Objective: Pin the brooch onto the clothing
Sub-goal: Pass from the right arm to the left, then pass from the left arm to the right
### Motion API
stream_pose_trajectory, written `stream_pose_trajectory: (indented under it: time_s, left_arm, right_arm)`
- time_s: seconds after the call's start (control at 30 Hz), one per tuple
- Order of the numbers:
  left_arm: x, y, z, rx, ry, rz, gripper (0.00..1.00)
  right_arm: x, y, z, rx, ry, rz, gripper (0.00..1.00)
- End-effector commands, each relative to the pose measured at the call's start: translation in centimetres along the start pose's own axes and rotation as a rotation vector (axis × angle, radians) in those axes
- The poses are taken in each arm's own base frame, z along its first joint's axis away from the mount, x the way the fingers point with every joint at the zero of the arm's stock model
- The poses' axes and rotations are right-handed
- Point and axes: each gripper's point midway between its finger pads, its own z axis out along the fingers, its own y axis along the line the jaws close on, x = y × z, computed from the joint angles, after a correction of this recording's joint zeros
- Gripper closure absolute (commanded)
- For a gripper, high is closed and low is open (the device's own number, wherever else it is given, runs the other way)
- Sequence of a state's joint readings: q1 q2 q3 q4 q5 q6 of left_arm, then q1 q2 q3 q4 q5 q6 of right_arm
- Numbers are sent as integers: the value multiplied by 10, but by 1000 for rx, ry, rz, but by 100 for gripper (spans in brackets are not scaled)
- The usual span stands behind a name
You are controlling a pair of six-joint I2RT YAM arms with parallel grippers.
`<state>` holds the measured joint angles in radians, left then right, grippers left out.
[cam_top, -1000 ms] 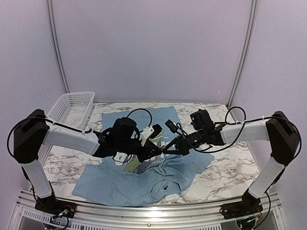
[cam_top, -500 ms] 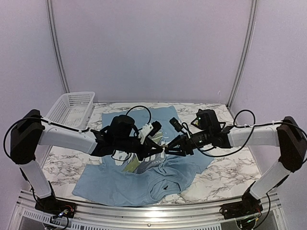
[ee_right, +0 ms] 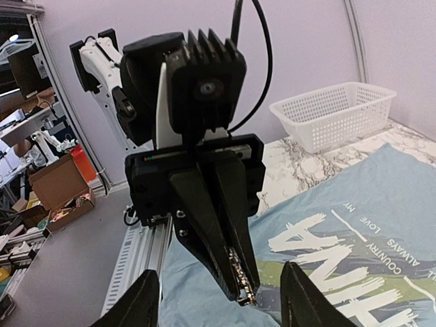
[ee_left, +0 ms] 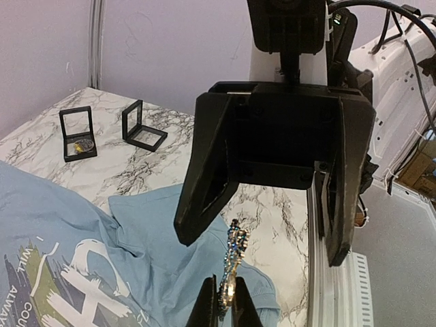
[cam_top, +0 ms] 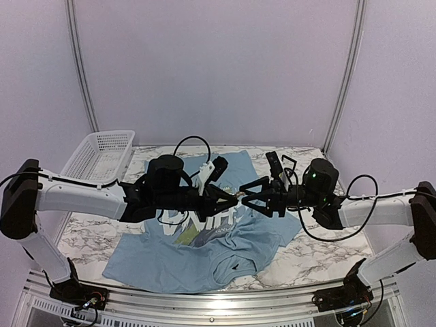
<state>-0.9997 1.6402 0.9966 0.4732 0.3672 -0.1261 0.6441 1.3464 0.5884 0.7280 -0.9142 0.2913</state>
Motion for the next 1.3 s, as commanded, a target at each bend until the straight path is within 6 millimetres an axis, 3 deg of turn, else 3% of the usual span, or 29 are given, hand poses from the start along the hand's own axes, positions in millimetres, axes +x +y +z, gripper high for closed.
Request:
stream_pose_trajectory:
  time_s: [0.0, 0.37, 0.7, 1.07, 1.17, 1.27]
  left_arm:
    - [-15, -7, -5, 29, -60, -12, 100]
    - [-22, -11, -9, 44, -84, 4, 100]
    - [-26, -13, -10, 50, -93, 13, 100]
    - [-27, -11, -12, 40, -105, 11, 100]
    - [-21, 0, -14, -12, -97, 6, 82]
    - [-6, 20, -16, -115, -79, 12, 57]
  right_arm:
    - [-36, 10, 1, -24, -131, -38, 51]
    - [-30, 9, 14, -42, -102, -30, 58]
    - [-27, 9, 17, -62, -97, -5, 100]
    - [-18, -7, 21, -19, -53, 80, 100]
    - [-12, -20, 18, 9, -25, 137, 100]
    - [-5, -37, 11, 57, 1, 190, 100]
